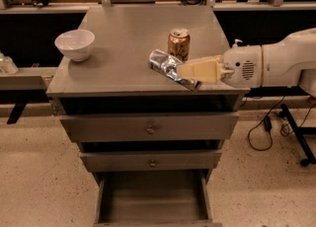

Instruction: Pick redbull can from bottom drawer and place on counter

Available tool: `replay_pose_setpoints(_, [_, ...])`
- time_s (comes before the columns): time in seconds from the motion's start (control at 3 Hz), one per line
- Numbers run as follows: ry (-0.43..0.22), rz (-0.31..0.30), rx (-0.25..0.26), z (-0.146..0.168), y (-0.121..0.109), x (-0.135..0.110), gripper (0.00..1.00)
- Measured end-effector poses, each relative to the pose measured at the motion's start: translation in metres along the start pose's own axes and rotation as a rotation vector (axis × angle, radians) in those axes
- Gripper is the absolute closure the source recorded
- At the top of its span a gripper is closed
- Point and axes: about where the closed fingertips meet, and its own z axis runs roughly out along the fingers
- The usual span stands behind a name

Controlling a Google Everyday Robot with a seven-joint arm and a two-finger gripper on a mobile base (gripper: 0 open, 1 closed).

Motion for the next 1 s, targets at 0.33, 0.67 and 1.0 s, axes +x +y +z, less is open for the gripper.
replay_pose_setpoints(0.33, [0.014, -0.033, -0.134, -0.018, 0.014, 0.008, 1.00])
replay_pose_setpoints(0.67, [-0.005, -0.074, -0.296, -0.029, 0.024, 0.000, 1.00])
replay_pose_setpoints(1.0, [0.014, -0.084, -0.401, -0.037, 0.043, 0.004, 1.00])
